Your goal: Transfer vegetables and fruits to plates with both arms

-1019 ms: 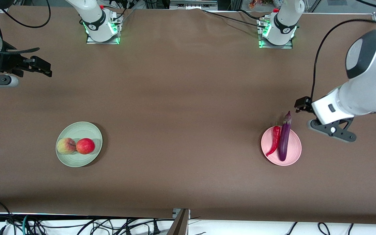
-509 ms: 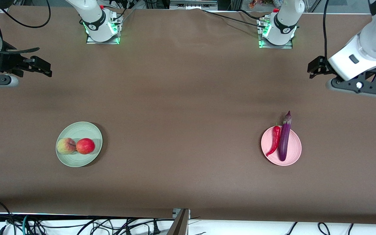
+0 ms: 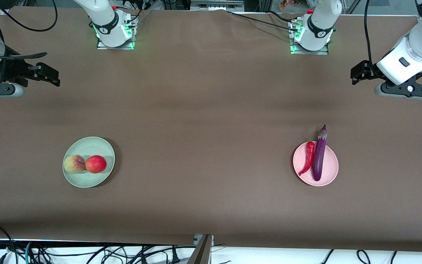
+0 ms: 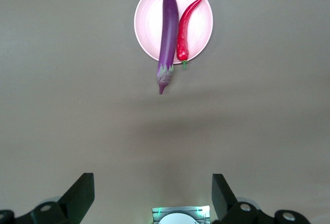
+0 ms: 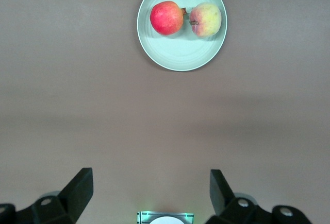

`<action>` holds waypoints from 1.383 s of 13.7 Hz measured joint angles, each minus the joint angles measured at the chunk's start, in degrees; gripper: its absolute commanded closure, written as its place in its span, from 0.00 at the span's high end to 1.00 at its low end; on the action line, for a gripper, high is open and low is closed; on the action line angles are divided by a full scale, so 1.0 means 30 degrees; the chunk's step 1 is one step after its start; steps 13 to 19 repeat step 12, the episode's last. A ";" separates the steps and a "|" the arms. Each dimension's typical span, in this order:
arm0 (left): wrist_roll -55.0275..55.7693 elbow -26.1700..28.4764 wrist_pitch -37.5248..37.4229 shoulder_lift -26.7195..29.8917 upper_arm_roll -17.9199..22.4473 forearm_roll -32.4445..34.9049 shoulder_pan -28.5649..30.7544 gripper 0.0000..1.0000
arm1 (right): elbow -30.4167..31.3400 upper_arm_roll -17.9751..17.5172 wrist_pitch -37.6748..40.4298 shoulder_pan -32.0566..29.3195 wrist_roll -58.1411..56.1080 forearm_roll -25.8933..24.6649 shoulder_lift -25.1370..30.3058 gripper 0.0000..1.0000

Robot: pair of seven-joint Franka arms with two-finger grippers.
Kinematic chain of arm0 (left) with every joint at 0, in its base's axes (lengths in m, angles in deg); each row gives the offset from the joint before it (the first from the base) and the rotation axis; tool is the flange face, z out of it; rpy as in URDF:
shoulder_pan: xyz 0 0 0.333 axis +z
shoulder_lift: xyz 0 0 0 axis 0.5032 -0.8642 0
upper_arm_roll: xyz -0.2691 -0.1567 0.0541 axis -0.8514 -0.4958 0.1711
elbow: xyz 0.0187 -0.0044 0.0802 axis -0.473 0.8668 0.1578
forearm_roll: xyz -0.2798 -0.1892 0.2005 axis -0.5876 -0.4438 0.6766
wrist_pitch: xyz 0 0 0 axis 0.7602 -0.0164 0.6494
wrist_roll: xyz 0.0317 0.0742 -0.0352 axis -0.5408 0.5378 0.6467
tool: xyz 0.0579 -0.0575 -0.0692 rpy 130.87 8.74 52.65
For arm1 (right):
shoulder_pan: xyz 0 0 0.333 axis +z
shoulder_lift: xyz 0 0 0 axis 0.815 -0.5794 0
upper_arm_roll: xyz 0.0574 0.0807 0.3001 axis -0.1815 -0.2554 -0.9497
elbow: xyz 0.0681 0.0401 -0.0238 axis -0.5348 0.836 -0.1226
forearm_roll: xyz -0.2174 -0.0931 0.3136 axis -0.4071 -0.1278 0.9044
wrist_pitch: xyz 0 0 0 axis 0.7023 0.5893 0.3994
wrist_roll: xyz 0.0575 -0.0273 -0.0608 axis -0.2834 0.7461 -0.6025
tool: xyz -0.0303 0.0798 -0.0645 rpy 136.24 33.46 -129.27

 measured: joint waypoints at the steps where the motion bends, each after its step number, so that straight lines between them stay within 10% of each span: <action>1: -0.0291 0.0108 0.0093 0.0100 0.1427 -0.0046 -0.1097 1.00 | -0.0001 0.0001 -0.0009 -0.0001 -0.0091 0.0000 -0.0001 1.00; 4: -0.0921 0.0118 0.0280 0.0187 0.3754 -0.0270 -0.2703 1.00 | -0.0006 0.0003 -0.0018 -0.0003 -0.0350 0.0000 -0.0002 1.00; 19: -0.0987 0.0035 0.0567 0.0382 0.3889 -0.0278 -0.3072 1.00 | -0.0024 0.0004 -0.0065 -0.0004 -0.0381 -0.0161 -0.0009 1.00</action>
